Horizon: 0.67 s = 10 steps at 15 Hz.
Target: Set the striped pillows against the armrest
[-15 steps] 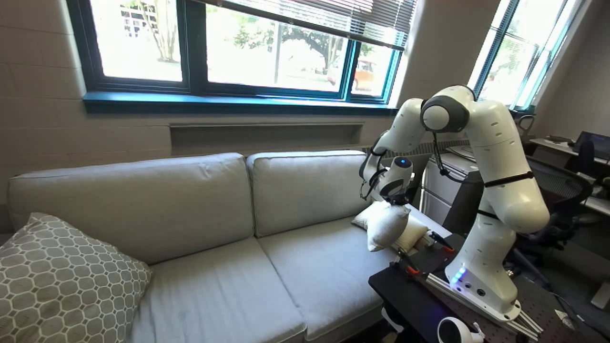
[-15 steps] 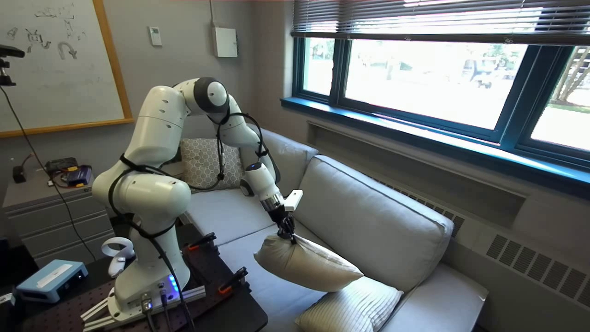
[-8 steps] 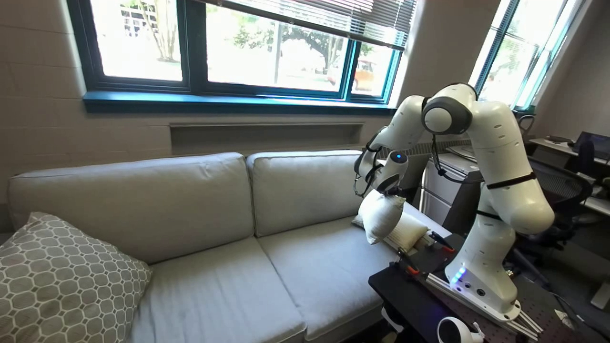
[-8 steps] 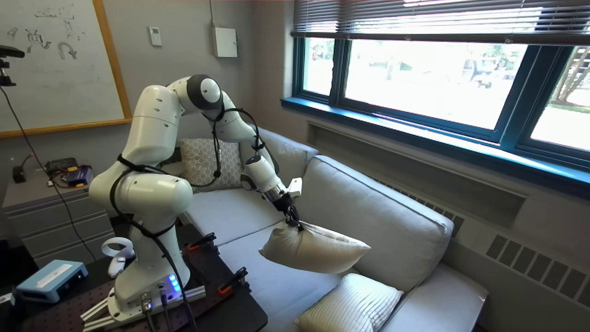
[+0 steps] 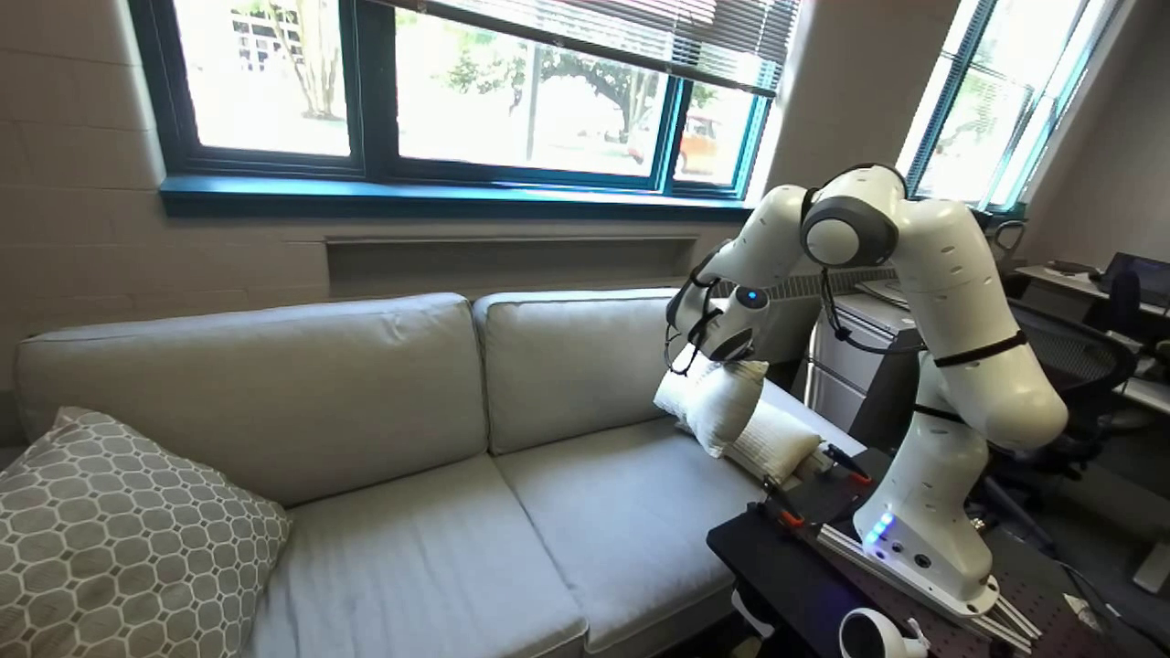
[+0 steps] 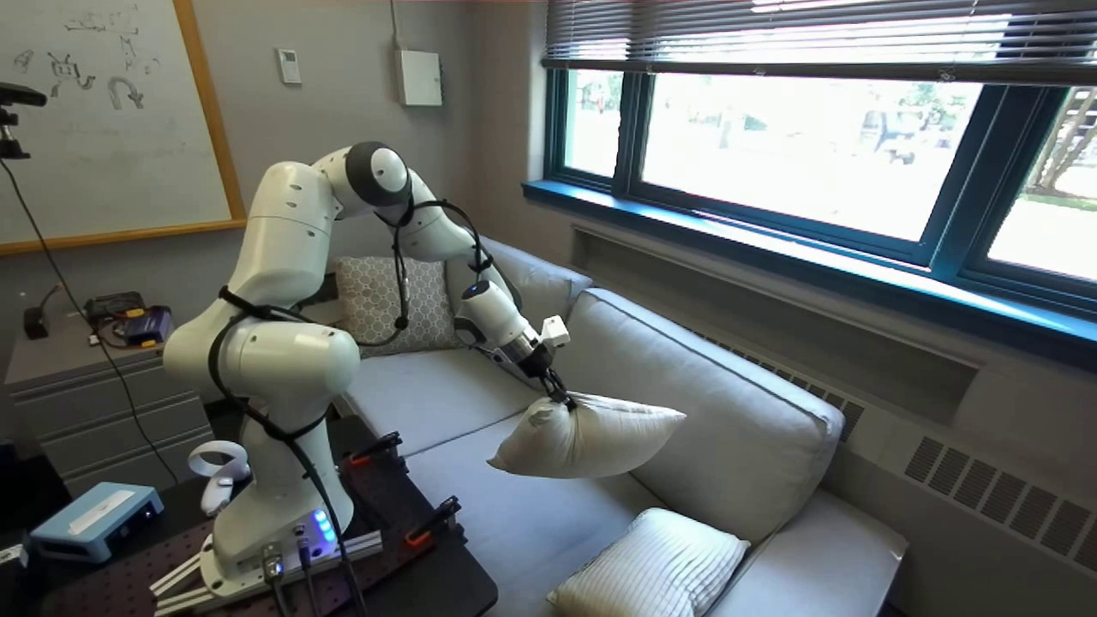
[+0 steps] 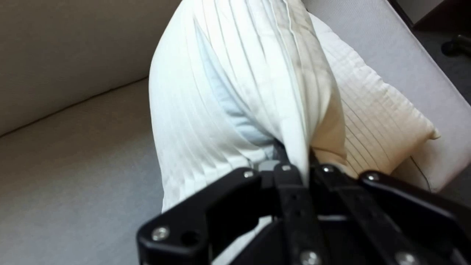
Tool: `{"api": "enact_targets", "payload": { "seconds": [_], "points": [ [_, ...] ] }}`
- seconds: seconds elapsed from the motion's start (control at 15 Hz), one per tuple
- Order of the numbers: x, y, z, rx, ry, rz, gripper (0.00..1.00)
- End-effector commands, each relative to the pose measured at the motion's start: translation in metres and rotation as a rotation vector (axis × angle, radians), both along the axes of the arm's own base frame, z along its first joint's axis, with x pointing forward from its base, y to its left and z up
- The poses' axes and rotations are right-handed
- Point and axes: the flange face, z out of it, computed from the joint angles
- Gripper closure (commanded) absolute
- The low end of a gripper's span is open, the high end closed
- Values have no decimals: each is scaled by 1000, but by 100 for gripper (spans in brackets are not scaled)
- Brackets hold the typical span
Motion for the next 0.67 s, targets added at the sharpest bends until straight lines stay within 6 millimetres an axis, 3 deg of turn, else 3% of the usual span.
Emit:
{"api": "enact_targets", "payload": {
  "seconds": [0.0,0.4,0.6],
  "points": [
    [28,-39,-15,-9,18,0,93],
    [58,-102,-112,113,132,56,93],
    [57,-112,-162,133,202,85,93]
  ]
}}
